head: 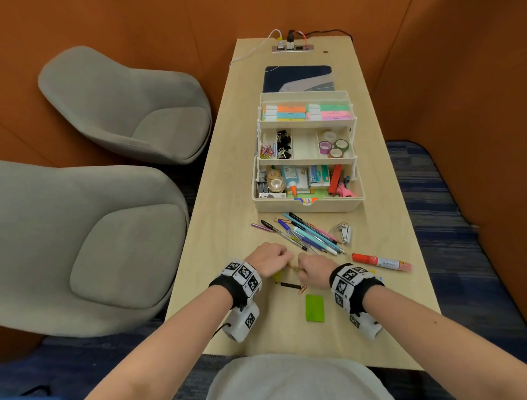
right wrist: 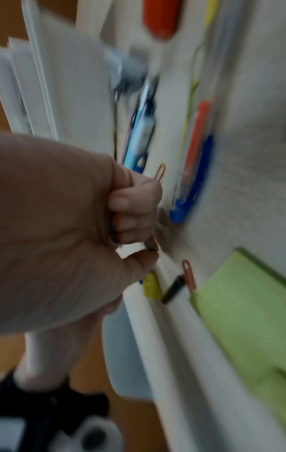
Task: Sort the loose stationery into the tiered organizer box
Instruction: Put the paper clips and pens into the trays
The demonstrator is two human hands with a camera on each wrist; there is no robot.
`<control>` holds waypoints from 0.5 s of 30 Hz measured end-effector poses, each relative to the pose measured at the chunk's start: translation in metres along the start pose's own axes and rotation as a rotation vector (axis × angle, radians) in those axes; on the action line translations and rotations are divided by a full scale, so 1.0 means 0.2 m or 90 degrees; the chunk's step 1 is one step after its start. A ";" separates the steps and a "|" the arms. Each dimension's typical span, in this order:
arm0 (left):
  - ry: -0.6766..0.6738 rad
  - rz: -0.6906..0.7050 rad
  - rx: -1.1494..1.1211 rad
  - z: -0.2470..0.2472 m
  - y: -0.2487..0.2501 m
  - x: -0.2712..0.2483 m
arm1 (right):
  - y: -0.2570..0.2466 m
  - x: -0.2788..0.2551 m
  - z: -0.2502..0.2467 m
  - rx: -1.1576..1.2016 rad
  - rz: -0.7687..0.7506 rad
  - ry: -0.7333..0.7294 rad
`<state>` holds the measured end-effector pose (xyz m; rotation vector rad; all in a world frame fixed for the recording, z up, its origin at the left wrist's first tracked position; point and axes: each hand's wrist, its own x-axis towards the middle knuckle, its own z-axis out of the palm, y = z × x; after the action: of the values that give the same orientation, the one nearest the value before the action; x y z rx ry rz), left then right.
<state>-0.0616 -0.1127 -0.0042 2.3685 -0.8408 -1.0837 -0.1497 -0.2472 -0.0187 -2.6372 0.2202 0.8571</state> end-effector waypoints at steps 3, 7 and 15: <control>0.008 -0.001 -0.003 0.05 0.04 0.01 | 0.13 -0.05 -0.06 0.291 0.069 0.045; -0.039 0.046 0.097 0.12 0.09 0.05 | 0.31 -0.17 -0.10 0.995 0.197 0.148; -0.074 0.094 0.399 0.23 0.17 0.04 | 0.47 -0.33 -0.05 1.299 0.121 0.199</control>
<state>-0.1044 -0.1486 -0.0172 2.6810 -1.5593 -1.0080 -0.2212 -0.3358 -0.0004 -0.7521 0.8296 -0.0392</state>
